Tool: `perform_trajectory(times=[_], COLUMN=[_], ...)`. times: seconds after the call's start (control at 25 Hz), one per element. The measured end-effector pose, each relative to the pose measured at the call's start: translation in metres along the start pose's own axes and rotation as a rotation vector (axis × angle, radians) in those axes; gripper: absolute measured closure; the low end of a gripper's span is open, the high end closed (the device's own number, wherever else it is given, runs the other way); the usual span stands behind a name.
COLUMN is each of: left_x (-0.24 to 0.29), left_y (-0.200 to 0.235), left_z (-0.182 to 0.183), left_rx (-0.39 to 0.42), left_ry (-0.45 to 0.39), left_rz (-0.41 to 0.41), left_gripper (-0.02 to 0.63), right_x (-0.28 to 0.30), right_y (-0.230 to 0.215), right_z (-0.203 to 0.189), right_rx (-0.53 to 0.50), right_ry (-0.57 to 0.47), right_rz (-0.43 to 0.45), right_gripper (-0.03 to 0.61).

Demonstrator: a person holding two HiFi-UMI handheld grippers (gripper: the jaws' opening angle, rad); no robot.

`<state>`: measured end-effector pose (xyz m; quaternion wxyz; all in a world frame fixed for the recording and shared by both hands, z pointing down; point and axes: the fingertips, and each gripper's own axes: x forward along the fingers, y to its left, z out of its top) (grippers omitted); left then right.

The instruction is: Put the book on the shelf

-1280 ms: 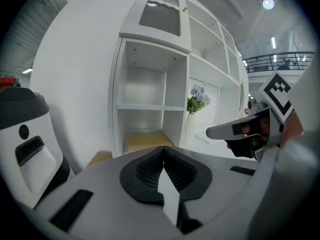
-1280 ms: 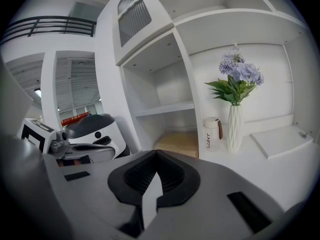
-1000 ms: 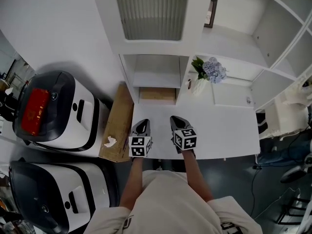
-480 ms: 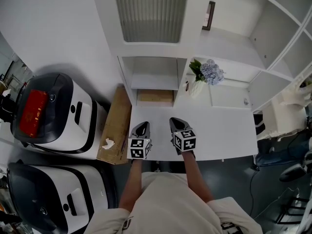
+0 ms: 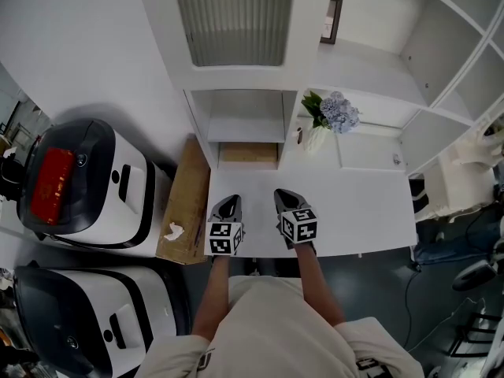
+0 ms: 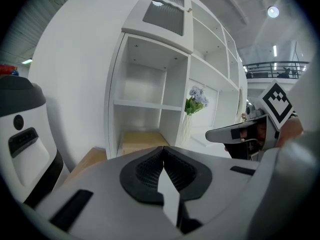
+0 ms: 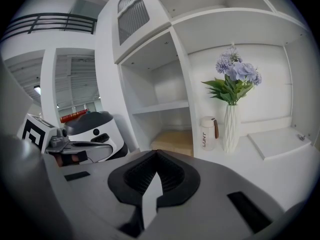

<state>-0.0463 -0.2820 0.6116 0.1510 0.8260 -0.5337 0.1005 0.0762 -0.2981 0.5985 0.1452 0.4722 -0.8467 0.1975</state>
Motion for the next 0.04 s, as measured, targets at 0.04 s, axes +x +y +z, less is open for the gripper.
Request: perform_trajectory(times=[0.04], left_x=[0.0007], left_y=[-0.0002], left_z=[0.0002], left_rx=[0.000], left_ry=[0.000], left_rz=[0.000], left_gripper=[0.597], right_x=[0.0002], right_y=[-0.0004], right_z=[0.0000], right_rx=[0.000], right_ry=[0.000], right_rz=[0.001], right_gripper=[0.552])
